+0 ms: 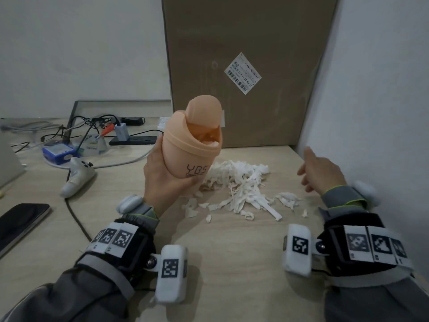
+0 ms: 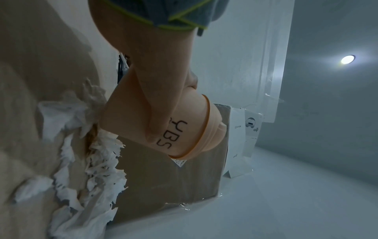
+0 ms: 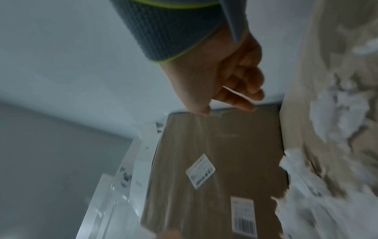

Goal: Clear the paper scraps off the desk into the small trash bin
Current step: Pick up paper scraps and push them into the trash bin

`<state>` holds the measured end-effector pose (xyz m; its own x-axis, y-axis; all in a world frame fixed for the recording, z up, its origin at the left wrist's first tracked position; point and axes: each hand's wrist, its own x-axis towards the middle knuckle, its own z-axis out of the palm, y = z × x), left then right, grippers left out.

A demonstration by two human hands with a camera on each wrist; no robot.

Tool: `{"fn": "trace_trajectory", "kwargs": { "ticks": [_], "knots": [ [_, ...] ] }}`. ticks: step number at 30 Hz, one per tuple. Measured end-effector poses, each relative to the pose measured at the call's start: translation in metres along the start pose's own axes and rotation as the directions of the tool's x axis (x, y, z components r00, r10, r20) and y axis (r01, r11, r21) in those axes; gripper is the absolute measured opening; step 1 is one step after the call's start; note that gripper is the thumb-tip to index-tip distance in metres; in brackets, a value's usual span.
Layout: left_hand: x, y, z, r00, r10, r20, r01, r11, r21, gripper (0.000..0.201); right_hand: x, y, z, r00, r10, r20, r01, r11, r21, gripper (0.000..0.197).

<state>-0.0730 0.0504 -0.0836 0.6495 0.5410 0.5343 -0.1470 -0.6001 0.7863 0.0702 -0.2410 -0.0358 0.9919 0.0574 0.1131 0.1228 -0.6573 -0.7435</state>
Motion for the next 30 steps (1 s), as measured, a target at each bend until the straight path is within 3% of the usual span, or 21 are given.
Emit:
{"fn": "trace_trajectory", "kwargs": {
  "ticks": [4, 8, 10, 14, 16, 18, 22, 27, 30],
  "knots": [
    [0.002, -0.005, -0.002, 0.999, -0.041, -0.023, 0.04, 0.999, -0.014, 0.132, 0.005, 0.019, -0.002, 0.962, 0.189, 0.198, -0.157, 0.974, -0.165, 0.067],
    [0.003, -0.009, -0.003, 0.997, -0.064, -0.031, 0.063, 0.997, -0.037, 0.129, -0.004, 0.014, 0.007, 0.896, 0.238, 0.376, -0.216, 0.971, -0.099, 0.055],
    [0.003, -0.011, -0.003, 0.997, -0.071, -0.027, 0.07, 0.997, -0.043, 0.13, -0.011, 0.008, 0.012, 0.87, 0.184, 0.457, -0.207, 0.978, -0.001, 0.049],
    [0.003, -0.015, -0.002, 0.996, -0.086, -0.022, 0.086, 0.996, -0.036, 0.132, -0.019, -0.002, 0.024, 0.825, -0.044, 0.563, -0.109, 0.966, 0.234, 0.041],
    [0.003, -0.016, -0.002, 0.996, -0.09, -0.017, 0.09, 0.995, -0.036, 0.131, -0.02, -0.003, 0.023, 0.817, -0.114, 0.565, -0.08, 0.948, 0.308, 0.039],
    [0.004, -0.018, -0.003, 0.995, -0.096, -0.019, 0.096, 0.995, -0.038, 0.131, -0.02, -0.004, 0.019, 0.844, -0.163, 0.512, -0.014, 0.946, 0.324, 0.036],
    [0.005, -0.022, -0.003, 0.995, -0.1, -0.016, 0.1, 0.994, -0.037, 0.132, -0.018, -0.001, 0.017, 0.918, -0.215, 0.332, 0.167, 0.972, 0.166, 0.025],
    [0.005, -0.022, -0.002, 0.995, -0.096, -0.013, 0.096, 0.995, -0.029, 0.133, -0.02, 0.003, 0.024, 0.848, -0.196, 0.492, 0.313, 0.935, -0.167, 0.064],
    [0.004, -0.02, -0.002, 0.996, -0.085, -0.014, 0.085, 0.996, -0.024, 0.132, -0.021, 0.0, 0.029, 0.823, -0.186, 0.537, 0.36, 0.902, -0.24, 0.069]
  ]
}}
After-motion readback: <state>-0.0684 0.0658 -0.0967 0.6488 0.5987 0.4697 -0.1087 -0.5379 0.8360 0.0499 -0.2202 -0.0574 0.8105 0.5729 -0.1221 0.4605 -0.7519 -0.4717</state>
